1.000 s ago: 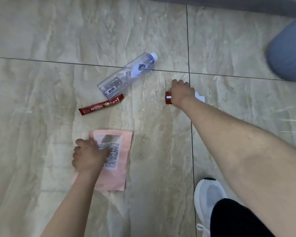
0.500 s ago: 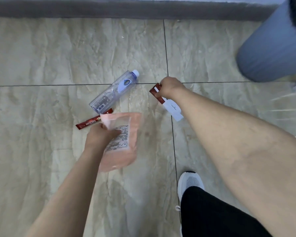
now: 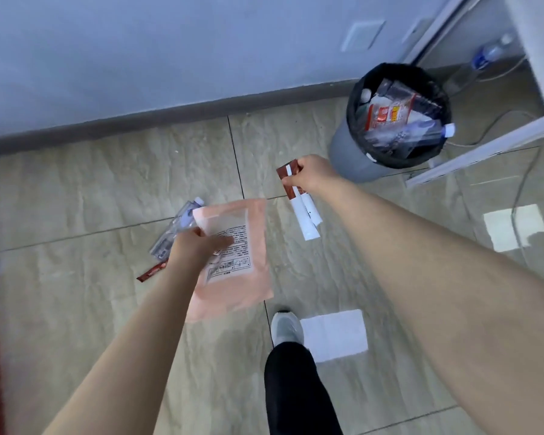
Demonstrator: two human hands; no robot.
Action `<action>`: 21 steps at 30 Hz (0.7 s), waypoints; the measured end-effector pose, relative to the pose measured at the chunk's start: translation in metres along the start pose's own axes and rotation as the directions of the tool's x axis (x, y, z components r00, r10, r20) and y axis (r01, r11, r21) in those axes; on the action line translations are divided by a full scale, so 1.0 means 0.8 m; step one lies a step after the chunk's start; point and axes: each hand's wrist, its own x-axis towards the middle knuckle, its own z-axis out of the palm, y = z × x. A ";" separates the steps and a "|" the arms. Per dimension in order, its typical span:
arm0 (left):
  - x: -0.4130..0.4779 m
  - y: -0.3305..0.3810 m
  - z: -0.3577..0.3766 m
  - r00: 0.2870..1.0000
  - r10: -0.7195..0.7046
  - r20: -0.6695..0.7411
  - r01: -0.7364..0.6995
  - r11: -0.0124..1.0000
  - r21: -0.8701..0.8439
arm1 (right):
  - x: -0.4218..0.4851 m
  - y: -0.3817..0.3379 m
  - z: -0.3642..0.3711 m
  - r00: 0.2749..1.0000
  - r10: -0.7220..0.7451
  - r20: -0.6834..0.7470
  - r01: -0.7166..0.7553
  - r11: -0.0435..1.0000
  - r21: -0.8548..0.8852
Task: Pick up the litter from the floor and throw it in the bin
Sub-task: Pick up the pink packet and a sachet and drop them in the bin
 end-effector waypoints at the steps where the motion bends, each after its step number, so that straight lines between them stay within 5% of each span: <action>1: -0.007 0.025 0.009 1.000 0.010 0.004 -0.010 1.000 -0.004 | 0.000 0.001 -0.024 1.000 0.005 -0.010 -0.005 1.000 -0.002; 10: -0.032 0.270 0.113 0.984 0.140 0.112 -0.143 0.990 0.012 | 0.007 0.064 -0.282 0.965 0.096 -0.245 -0.090 0.995 0.033; 21: 0.086 0.431 0.285 0.977 0.125 0.171 -0.129 0.992 0.010 | 0.134 0.156 -0.368 0.945 0.213 -0.248 -0.194 0.976 0.099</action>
